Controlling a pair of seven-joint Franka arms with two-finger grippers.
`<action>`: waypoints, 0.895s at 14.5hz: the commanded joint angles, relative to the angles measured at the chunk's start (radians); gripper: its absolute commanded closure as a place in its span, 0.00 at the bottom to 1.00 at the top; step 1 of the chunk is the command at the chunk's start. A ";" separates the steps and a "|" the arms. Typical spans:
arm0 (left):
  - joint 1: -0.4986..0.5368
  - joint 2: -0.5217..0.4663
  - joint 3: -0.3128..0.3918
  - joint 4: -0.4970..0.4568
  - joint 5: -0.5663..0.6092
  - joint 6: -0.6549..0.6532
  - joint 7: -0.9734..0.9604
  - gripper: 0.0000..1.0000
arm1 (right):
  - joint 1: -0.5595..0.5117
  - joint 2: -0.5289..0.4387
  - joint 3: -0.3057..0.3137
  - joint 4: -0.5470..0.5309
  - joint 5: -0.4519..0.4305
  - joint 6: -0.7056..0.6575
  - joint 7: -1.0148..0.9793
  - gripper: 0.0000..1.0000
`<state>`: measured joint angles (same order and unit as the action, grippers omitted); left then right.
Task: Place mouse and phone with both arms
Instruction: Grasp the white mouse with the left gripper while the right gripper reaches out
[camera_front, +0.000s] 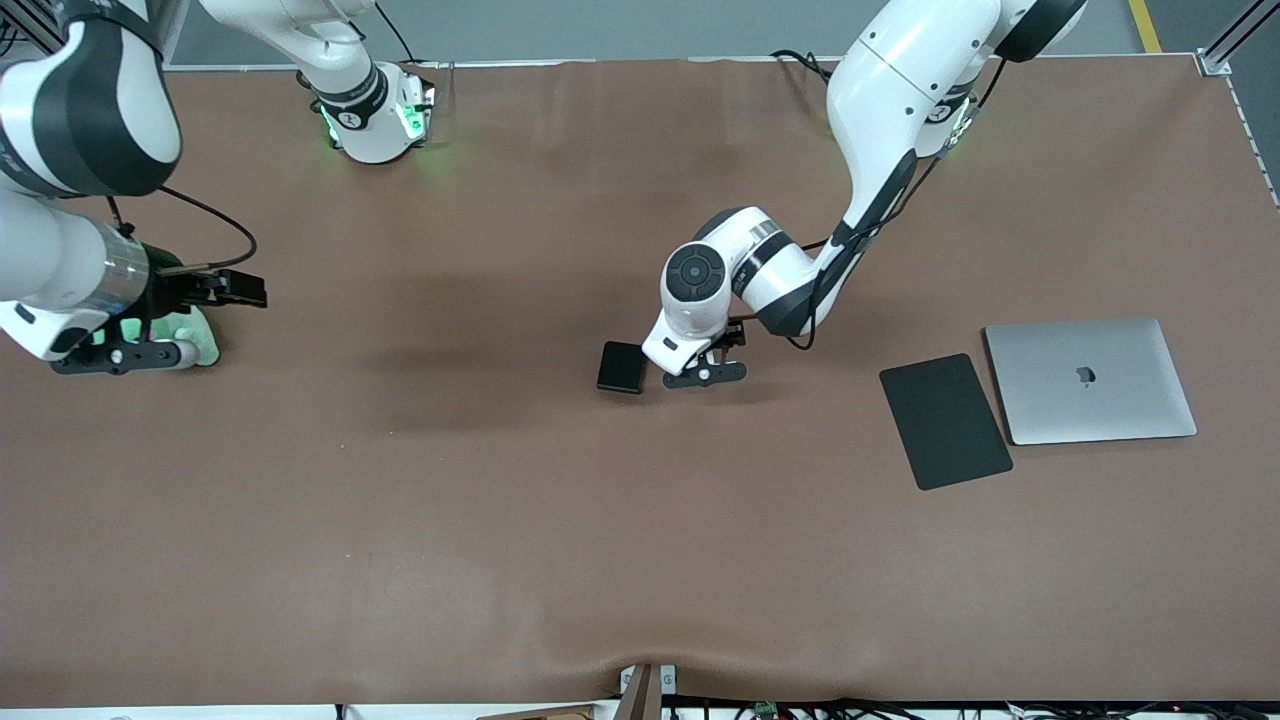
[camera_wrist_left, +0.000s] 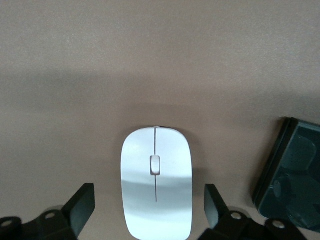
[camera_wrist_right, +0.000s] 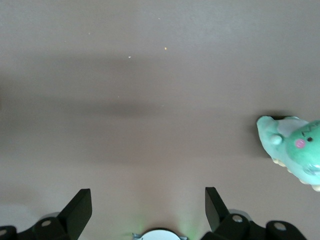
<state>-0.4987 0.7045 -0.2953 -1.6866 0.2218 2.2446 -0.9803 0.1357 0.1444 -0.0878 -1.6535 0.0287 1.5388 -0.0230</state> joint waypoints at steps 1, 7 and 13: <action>-0.004 0.003 0.001 -0.008 0.031 0.017 -0.034 0.06 | 0.005 -0.014 -0.001 -0.064 0.046 0.064 0.037 0.00; -0.006 0.021 0.002 -0.007 0.033 0.018 -0.034 0.10 | 0.055 -0.013 0.063 -0.147 0.046 0.174 0.168 0.00; -0.006 0.038 0.004 0.004 0.045 0.024 -0.031 0.28 | 0.082 0.024 0.079 -0.155 0.048 0.219 0.189 0.00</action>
<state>-0.4989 0.7266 -0.2949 -1.6919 0.2244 2.2492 -0.9806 0.2009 0.1585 -0.0065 -1.8037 0.0634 1.7374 0.1521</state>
